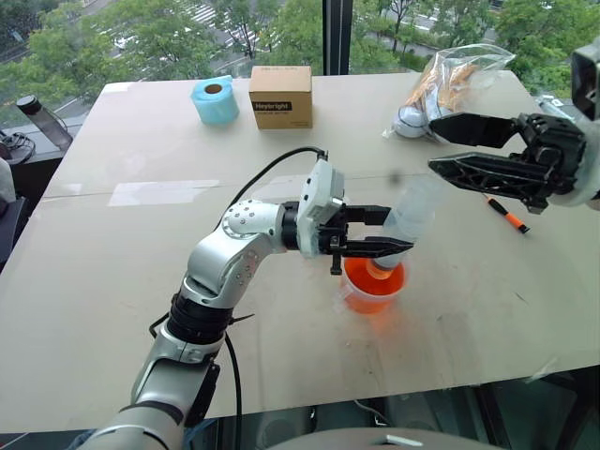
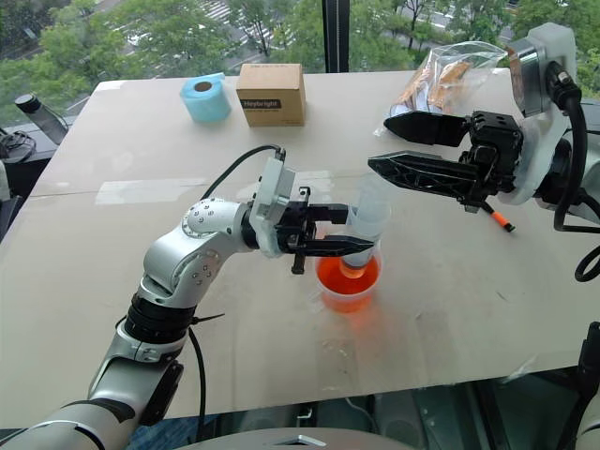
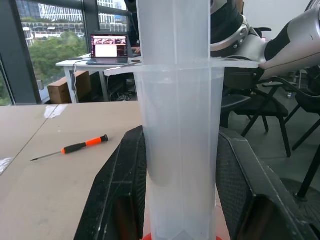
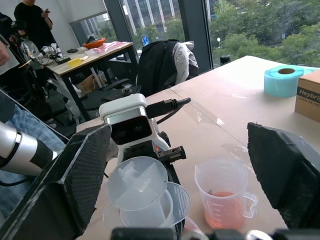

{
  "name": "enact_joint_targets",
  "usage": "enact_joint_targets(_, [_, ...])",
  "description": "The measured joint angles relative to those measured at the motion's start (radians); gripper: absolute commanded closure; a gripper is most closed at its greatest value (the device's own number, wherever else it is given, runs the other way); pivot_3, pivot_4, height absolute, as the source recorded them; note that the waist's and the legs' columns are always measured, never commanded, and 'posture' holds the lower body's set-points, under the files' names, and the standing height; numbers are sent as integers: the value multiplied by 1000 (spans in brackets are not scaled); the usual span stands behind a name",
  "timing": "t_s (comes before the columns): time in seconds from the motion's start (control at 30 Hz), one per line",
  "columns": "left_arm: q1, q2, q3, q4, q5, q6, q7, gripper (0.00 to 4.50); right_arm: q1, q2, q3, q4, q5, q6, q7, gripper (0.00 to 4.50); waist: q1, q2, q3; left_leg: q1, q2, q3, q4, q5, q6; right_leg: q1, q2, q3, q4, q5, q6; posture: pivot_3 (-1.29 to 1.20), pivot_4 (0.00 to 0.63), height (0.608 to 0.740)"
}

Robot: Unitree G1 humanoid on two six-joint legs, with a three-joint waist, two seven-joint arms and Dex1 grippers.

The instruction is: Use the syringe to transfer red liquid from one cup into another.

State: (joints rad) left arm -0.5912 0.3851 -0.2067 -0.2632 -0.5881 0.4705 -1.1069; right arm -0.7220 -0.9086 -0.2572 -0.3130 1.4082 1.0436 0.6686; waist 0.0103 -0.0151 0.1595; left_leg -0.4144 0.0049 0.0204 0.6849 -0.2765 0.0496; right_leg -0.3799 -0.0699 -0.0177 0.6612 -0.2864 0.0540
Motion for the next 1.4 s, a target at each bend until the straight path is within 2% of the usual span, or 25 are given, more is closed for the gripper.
enact_joint_targets(0.3, [-46, -4, 43, -1, -15, 5, 24, 3173, -13, 21, -29, 31, 32, -4, -26, 125, 3, 0, 0, 0, 0, 0, 0, 0, 0, 0, 0, 0, 0, 0, 0, 0, 150, 740])
enact_joint_targets(0.6, [-159, 57, 136, -3, -80, 72, 72, 3173, -84, 110, -63, 123, 92, -45, -150, 125, 1, 0, 0, 0, 0, 0, 0, 0, 0, 0, 0, 0, 0, 0, 0, 0, 150, 740])
enact_joint_targets(0.87, [-210, 126, 235, 66, -59, 49, 112, 3173, -114, 158, -54, 139, 48, -66, -156, 125, 1, 0, 0, 0, 0, 0, 0, 0, 0, 0, 2, -1, 0, 0, 0, 0, 150, 740])
enact_joint_targets(1.03, [-201, 168, 238, 144, 4, -11, 105, 3173, -140, 192, -5, 145, -36, -82, -126, 125, 1, 1, 0, 0, 0, 1, 0, 0, 0, -1, 4, 0, 0, 0, 0, 0, 150, 740])
enact_joint_targets(1.27, [-183, 167, 238, 253, 69, -110, 99, 3173, -191, 257, 127, 140, -268, -169, -51, 125, 1, 1, 1, -1, 0, 1, -1, 0, 0, -2, 4, 0, 0, 0, 0, 0, 150, 740])
enact_joint_targets(1.4, [-174, 153, 236, 275, 78, -127, 97, 3173, -258, 324, 173, 165, -338, -185, -49, 125, 0, 1, 1, -1, 0, 1, -1, 0, 0, -3, 4, 0, 1, 0, 0, 0, 150, 740])
